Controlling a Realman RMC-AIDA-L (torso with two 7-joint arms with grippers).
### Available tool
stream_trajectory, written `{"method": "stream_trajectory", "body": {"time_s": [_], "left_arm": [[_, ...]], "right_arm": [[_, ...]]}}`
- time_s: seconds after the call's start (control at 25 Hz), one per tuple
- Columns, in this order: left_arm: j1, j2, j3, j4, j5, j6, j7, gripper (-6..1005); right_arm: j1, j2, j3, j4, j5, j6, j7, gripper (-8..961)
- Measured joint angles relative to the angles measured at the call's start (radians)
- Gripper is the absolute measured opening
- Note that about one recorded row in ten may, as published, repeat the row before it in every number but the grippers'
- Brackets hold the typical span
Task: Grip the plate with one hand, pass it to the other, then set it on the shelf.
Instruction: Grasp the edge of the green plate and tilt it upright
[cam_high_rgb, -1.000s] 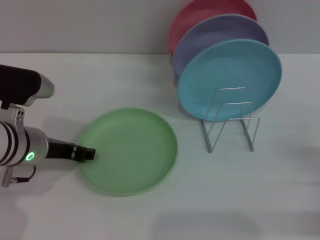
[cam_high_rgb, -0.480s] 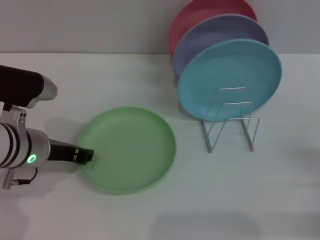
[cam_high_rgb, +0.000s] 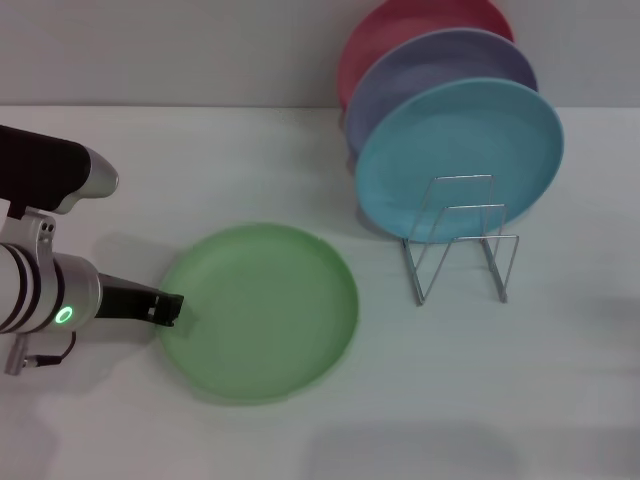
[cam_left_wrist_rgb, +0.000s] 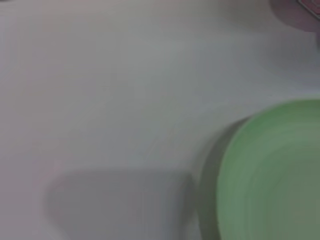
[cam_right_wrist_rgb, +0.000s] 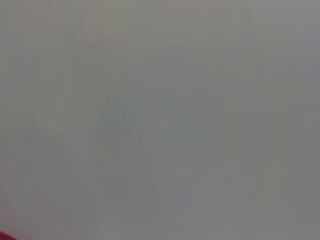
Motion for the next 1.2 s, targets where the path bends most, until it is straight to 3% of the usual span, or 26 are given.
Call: {"method": "stream_trajectory", "body": {"time_s": [0.52,0.76,0.84,1.0,1.04,1.08,1.12,1.16,1.2], "left_arm": [[0.013,0.001,0.002,0.08,0.0,0.0,0.048,113],[0.02,0.002,-0.001,0.129,-0.005,0.0,0.069,76],[0.04,0.001,-0.007,0.205,-0.008,0.007,0.082,59],[0.057,0.002,-0.012,0.291,-0.006,0.014,0.092,39],[0.059,0.002,-0.012,0.304,-0.004,0.017,0.094,37],[0.062,0.002,-0.013,0.319,-0.001,0.025,0.097,36],[0.063,0.002,-0.013,0.329,0.001,0.035,0.1,35],[0.064,0.002,-0.013,0.335,0.001,0.043,0.101,35],[0.068,0.002,-0.014,0.351,0.001,0.06,0.103,35]], "right_arm": [[0.0,0.0,-0.011,0.001,0.0,0.042,0.003,810],[0.0,0.0,-0.049,0.011,0.0,0.158,0.019,810],[-0.002,-0.001,-0.081,0.043,0.0,0.197,0.067,810],[-0.017,-0.017,-0.189,0.205,-0.002,0.152,0.257,810],[-0.018,-0.02,-0.211,0.262,-0.008,0.121,0.288,810],[-0.025,-0.022,-0.234,0.399,-0.064,0.011,0.324,810],[-0.025,-0.022,-0.234,0.399,-0.064,0.011,0.324,810],[-0.034,-0.022,-0.238,0.508,-0.119,-0.086,0.362,810],[-0.047,-0.021,-0.239,0.706,-0.254,-0.299,0.484,810]]}}
